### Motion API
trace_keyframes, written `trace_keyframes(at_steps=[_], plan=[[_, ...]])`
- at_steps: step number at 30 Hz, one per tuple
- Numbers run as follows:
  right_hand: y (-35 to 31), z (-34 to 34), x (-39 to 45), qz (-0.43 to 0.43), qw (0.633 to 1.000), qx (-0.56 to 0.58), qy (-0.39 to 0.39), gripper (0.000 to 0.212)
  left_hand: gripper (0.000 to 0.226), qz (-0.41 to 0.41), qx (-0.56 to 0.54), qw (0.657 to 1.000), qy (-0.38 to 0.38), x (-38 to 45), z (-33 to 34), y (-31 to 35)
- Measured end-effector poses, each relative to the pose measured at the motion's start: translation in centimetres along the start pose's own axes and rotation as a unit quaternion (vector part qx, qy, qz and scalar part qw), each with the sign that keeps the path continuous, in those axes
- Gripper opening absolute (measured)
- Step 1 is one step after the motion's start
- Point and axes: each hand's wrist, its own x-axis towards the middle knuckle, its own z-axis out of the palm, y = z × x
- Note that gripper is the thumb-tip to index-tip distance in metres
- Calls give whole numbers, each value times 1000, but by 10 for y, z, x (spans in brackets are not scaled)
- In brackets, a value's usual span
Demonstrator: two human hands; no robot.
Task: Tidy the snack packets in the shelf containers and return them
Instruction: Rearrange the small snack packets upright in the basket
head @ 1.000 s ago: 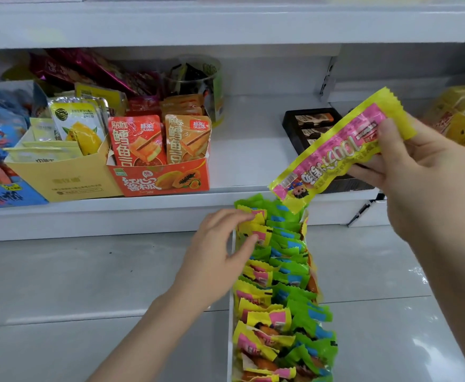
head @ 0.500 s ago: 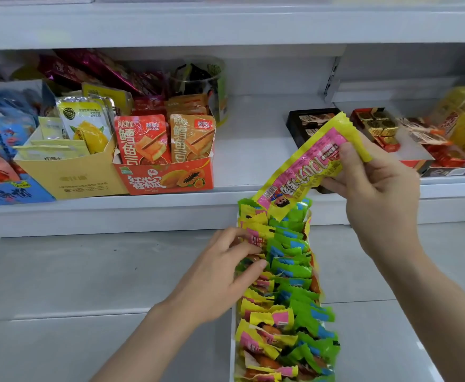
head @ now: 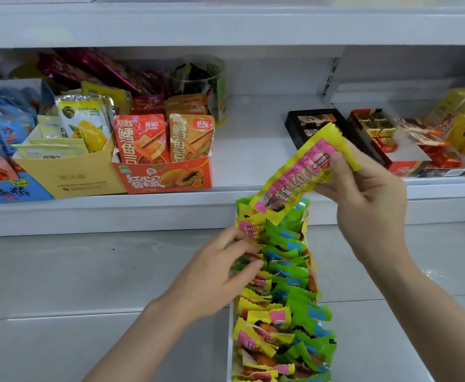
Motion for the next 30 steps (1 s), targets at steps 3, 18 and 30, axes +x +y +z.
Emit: trace_keyframes(at_steps=[3, 18, 30], plan=[[9, 14, -14, -4, 999, -15, -47, 30, 36, -2, -26, 1000, -1, -8, -1, -3], [21, 14, -2, 16, 961, -131, -241, 26, 54, -51, -35, 995, -74, 11, 1, 1], [14, 21, 3, -118, 911, -333, -211, 16, 41, -46, -80, 995, -30, -13, 12, -3]])
